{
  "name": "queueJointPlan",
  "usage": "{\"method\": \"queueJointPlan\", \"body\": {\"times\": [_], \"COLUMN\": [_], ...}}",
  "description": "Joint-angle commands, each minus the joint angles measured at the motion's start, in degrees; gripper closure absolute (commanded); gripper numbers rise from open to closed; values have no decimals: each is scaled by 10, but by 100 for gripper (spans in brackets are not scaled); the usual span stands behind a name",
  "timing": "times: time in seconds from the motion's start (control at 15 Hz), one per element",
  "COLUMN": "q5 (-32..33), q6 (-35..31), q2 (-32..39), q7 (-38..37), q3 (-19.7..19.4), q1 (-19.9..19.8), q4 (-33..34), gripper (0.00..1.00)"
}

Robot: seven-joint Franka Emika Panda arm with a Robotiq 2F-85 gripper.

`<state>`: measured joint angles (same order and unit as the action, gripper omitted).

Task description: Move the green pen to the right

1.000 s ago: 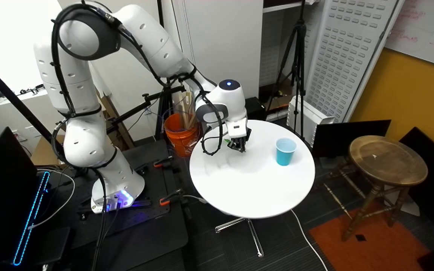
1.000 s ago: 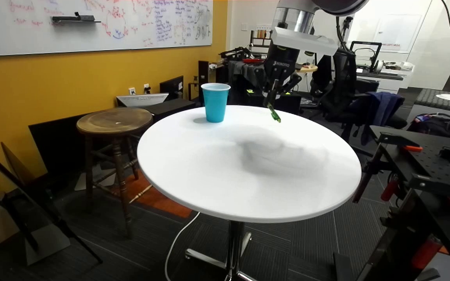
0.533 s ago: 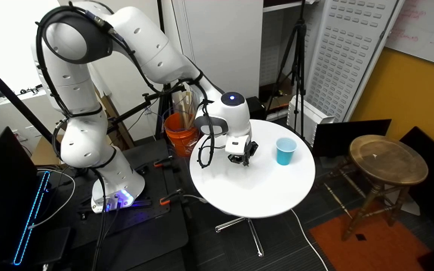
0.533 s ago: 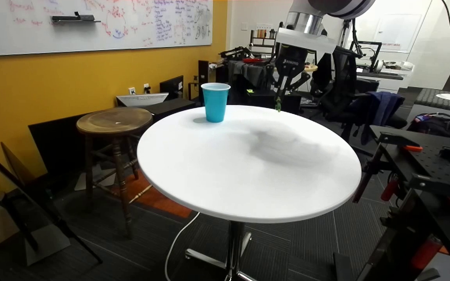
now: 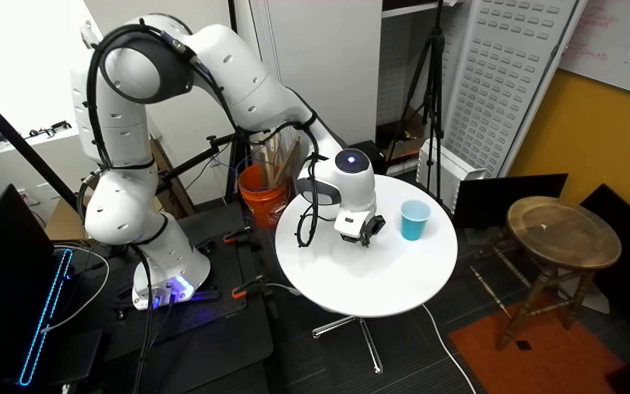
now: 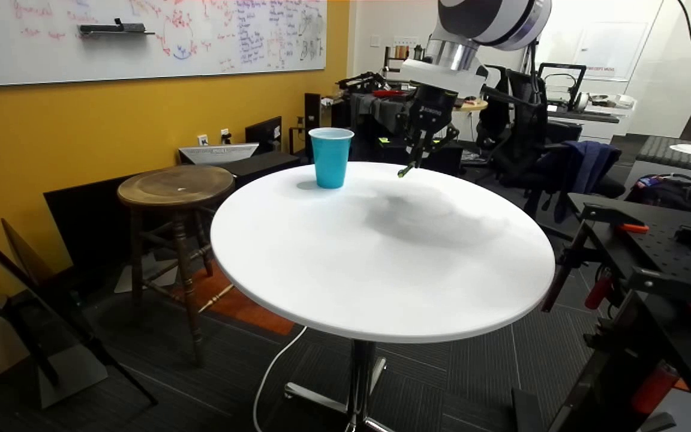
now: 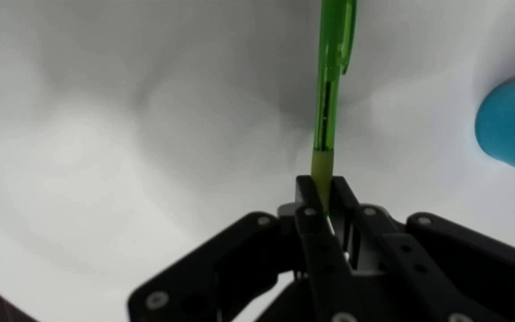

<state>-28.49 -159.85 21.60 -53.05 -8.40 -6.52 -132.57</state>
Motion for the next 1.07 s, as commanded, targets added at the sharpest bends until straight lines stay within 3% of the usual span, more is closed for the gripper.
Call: {"method": "queueJointPlan", "body": {"times": [0.0,0.27,0.33,0.47,0.8,1.0], "q5": [-17,-13,-14,-12,3,20], "q6": [6,4,2,0,-4,-6], "q2": [49,72,75,75,45,3], "q7": [-12,-19,-17,-19,-28,-38], "q3": [8,3,4,3,-7,-20], "q1": [-11,-8,-9,-6,14,36], "q4": [44,55,56,55,34,3], "gripper": [97,97,63,55,16,0]}}
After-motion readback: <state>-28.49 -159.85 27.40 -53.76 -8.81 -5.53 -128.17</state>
